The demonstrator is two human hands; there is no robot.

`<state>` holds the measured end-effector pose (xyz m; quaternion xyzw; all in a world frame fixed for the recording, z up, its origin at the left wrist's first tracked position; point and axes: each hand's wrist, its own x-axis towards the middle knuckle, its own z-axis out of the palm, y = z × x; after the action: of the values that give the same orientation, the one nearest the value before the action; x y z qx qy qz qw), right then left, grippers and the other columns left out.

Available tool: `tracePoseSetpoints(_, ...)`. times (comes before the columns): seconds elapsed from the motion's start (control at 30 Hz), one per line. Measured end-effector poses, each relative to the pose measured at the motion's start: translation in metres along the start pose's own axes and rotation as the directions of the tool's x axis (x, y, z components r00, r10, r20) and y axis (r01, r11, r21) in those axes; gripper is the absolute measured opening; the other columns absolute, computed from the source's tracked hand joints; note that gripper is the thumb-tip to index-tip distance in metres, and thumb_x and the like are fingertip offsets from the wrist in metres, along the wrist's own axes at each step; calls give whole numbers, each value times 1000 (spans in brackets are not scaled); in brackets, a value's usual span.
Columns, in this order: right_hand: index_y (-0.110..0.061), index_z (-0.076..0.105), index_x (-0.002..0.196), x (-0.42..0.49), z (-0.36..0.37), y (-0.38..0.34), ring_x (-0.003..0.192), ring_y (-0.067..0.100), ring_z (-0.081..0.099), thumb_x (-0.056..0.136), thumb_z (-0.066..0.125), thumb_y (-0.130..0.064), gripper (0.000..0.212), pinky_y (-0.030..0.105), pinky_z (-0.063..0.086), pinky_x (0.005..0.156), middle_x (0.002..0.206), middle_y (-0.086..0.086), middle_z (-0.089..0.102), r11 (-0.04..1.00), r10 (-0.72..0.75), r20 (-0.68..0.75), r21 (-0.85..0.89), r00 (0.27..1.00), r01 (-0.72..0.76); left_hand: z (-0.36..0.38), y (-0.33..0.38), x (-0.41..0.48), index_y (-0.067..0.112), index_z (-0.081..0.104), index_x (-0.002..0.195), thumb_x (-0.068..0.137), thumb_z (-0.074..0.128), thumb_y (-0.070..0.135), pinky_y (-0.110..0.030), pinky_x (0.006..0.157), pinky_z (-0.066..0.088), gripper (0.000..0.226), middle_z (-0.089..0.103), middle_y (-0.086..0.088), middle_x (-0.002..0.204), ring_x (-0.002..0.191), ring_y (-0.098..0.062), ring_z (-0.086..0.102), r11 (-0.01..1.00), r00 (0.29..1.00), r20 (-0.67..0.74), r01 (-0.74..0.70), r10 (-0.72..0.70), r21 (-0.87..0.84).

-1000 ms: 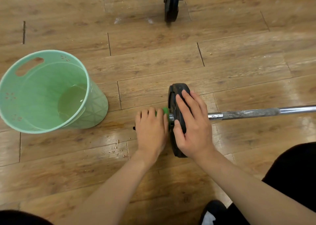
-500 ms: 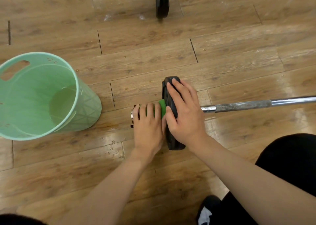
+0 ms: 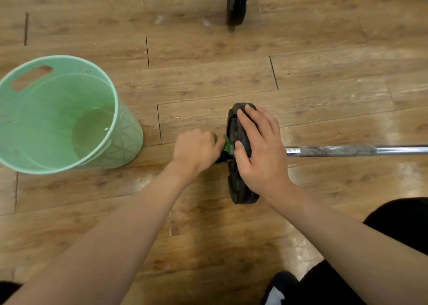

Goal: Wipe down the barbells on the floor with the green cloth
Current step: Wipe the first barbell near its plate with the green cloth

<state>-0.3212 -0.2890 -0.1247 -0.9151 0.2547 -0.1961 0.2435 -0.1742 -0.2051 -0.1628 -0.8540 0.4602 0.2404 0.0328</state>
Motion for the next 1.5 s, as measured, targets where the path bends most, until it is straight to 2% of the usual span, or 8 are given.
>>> tracePoseSetpoints(0.17,-1,52,148,-13,0,-5,151,35,33,95,51,-22,58,43,27,126,155,15,48,999,-31,-32,-26,999,30,65,11,-63,6,52,146,113,27,44,-49,117,34,57,57,-14,137,128,-35,54,987,943,-325,-25,75,156)
tracePoseSetpoints(0.33,0,54,146,-8,3,-7,148,36,37,94,50,-22,57,39,26,126,154,16,49,1000,6,-59,-20,998,-7,10,23,-27,17,65,110,111,29,41,-40,76,46,44,72,-7,106,95,-33,67,992,976,-185,-97,111,83)
tracePoseSetpoints(0.43,1,54,145,-7,3,-6,148,37,37,94,49,-22,57,40,26,126,153,17,49,1000,-19,-54,-23,998,18,-4,24,-3,19,69,95,110,32,41,-38,75,52,46,74,-10,102,94,-35,70,996,993,-80,-86,84,-29)
tracePoseSetpoints(0.53,1,54,145,-7,2,-2,147,38,37,94,50,-21,56,42,26,126,153,17,49,999,-35,-45,-21,998,34,10,13,-15,20,65,94,111,35,43,-37,64,44,42,72,-7,93,83,-32,69,992,967,-228,-119,109,-30)
tracePoseSetpoints(0.67,1,54,145,-16,2,-3,148,38,37,94,51,-19,55,42,27,126,153,17,49,998,-51,-64,-26,997,50,51,-28,-44,12,67,111,109,38,47,-41,75,44,46,67,-7,96,87,-29,63,981,887,-422,-156,189,111)
tracePoseSetpoints(0.83,2,54,145,-17,3,-6,148,38,37,94,50,-20,56,36,23,126,153,18,49,999,-31,-79,-41,996,28,37,-13,-28,14,68,85,104,29,45,-32,54,32,53,68,-7,75,62,-33,63,999,875,-484,23,-8,25)
tracePoseSetpoints(1.1,0,53,147,-22,1,-4,150,36,35,94,51,-21,57,40,25,126,155,15,48,998,-50,-44,-32,998,48,47,-5,-28,14,67,101,108,30,47,-39,68,46,51,69,-8,86,74,-32,65,958,846,-463,-178,266,225)
tracePoseSetpoints(1.5,-11,51,151,3,-8,-8,152,27,32,99,39,-48,65,52,35,117,159,9,46,990,64,68,-132,996,-54,-9,-17,-31,11,55,82,109,41,39,-32,49,34,41,59,-10,70,60,-30,57,999,711,-703,-22,32,23)
